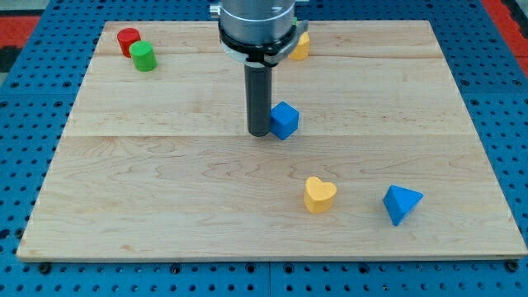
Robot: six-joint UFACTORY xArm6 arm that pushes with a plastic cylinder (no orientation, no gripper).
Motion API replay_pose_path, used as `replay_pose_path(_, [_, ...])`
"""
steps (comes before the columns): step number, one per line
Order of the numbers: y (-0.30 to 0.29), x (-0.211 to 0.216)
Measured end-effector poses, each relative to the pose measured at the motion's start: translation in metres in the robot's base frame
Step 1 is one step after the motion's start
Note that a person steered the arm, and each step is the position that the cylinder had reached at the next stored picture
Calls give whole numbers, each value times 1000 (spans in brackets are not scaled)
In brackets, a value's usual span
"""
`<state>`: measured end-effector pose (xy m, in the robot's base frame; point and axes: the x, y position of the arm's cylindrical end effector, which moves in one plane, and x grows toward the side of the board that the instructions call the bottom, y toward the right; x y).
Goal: Drag the blue cube towards the green circle
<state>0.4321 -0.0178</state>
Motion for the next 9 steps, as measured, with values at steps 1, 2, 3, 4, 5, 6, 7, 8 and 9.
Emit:
replay_pose_path(1, [-8,10])
replay_pose_path(2, [35,28])
replay_pose_path(3, [76,18])
replay_pose_path(4, [70,-6])
replay_pose_path(5, [40,-39])
replay_pose_path(6, [48,-16])
replay_pose_path(7, [41,-26])
replay_pose_path(8, [1,-56])
replay_pose_path(9, [-33,-56])
